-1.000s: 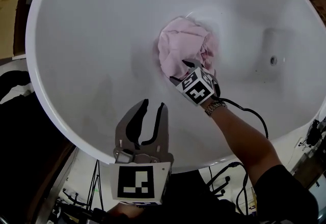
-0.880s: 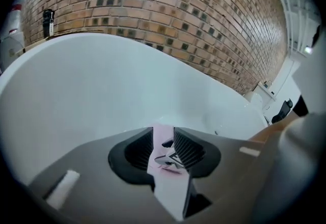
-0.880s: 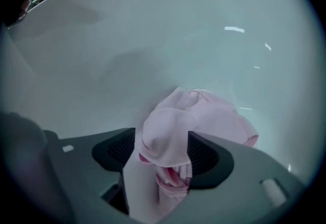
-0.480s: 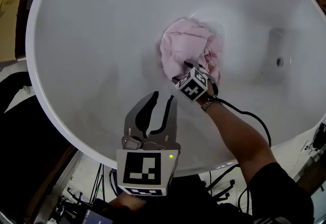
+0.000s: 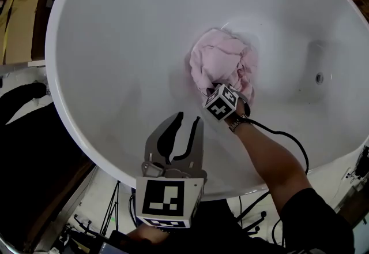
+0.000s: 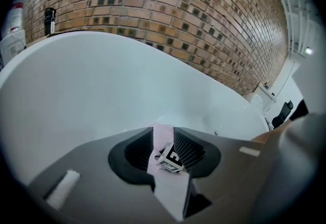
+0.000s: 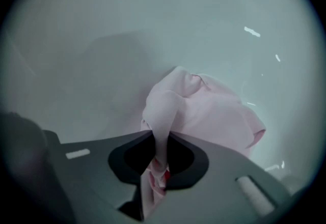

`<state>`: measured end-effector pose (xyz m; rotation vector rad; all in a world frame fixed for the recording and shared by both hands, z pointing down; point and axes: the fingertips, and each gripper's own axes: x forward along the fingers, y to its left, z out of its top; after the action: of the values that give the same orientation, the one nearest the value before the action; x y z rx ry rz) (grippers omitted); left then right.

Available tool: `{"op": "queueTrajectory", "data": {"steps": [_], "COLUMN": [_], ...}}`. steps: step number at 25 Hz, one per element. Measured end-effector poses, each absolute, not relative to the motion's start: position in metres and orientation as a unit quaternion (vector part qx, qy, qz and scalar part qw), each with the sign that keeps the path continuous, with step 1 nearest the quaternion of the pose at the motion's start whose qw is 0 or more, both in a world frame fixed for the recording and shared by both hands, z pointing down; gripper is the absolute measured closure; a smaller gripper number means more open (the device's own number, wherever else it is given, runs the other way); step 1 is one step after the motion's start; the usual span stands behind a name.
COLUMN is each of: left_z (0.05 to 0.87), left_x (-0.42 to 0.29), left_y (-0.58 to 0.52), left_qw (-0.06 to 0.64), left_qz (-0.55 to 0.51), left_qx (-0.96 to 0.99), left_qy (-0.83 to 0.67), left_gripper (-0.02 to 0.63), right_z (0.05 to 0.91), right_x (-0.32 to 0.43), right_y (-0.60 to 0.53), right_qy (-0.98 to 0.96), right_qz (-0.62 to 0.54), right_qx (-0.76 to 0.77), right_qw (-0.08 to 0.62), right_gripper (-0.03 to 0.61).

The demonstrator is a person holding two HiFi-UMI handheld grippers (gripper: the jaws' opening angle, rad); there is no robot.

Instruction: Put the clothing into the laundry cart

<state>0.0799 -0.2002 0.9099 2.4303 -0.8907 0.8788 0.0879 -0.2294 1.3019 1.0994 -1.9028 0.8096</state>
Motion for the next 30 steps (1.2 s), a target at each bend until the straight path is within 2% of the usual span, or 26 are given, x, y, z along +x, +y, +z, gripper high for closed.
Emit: {"op": "queueTrajectory", "data": {"steps": [9, 19, 30], "left_z": [0.833, 0.677, 0.505], "left_x": [0.070, 0.060, 0.054], "left_y": [-0.194, -0.188, -0.184], "left_qw": [0.212, 0.214, 0.203], "left_qz": [0.296, 0.269, 0.225], "left_qx": [0.871, 0.870, 0.866], "left_qy": [-0.330, -0.354, -0.398], "left_gripper": [0.505, 0.505, 0.503], "right_z": [1.178, 0.984, 0.749], "right_x": [0.101, 0.118, 0.116], "right_y": [-0.232, -0.222, -0.230], "right_qy": [-0.763, -0.774, -0.824], "right_qz": [0.320, 0.315, 0.243], "right_qx": [0.456, 0.478, 0.467], "right_qw": [0.326, 0.271, 0.212], "right_gripper": [0.538, 0.540, 0.540]}}
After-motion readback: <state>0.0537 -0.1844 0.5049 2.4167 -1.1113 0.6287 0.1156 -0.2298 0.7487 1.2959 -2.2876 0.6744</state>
